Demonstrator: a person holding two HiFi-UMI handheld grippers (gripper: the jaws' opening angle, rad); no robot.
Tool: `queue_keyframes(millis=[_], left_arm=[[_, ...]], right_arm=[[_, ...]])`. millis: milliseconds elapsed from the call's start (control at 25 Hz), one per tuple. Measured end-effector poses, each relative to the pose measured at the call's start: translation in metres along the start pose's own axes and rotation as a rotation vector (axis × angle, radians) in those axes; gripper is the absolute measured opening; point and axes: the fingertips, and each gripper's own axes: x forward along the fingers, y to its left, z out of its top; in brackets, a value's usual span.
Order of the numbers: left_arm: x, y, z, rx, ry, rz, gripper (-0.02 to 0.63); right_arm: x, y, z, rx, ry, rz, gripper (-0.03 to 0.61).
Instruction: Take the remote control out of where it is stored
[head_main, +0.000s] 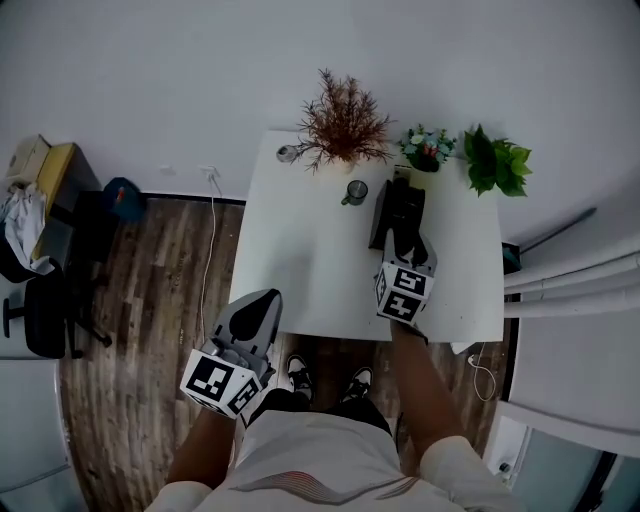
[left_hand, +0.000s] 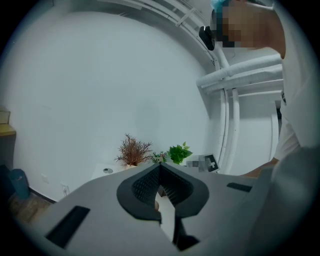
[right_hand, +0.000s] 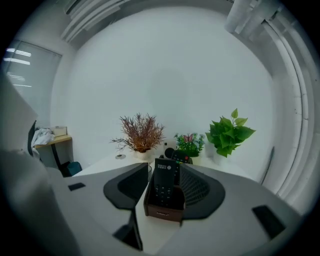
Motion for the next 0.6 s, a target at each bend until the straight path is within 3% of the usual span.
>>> queue_keyframes(millis=[280, 600], left_arm=[[-0.006, 0.032, -0.019, -0.033, 0.044, 0.023, 0.008], [-0.009, 0.044, -0.026, -0.048, 0.056, 0.028, 0.008]], right_arm=[[0.044, 0.001, -0.022, 0.036, 0.035, -0.119, 0.189], [0.051, -0.002, -0.024, 0.062, 0.041, -0.161, 0.184]])
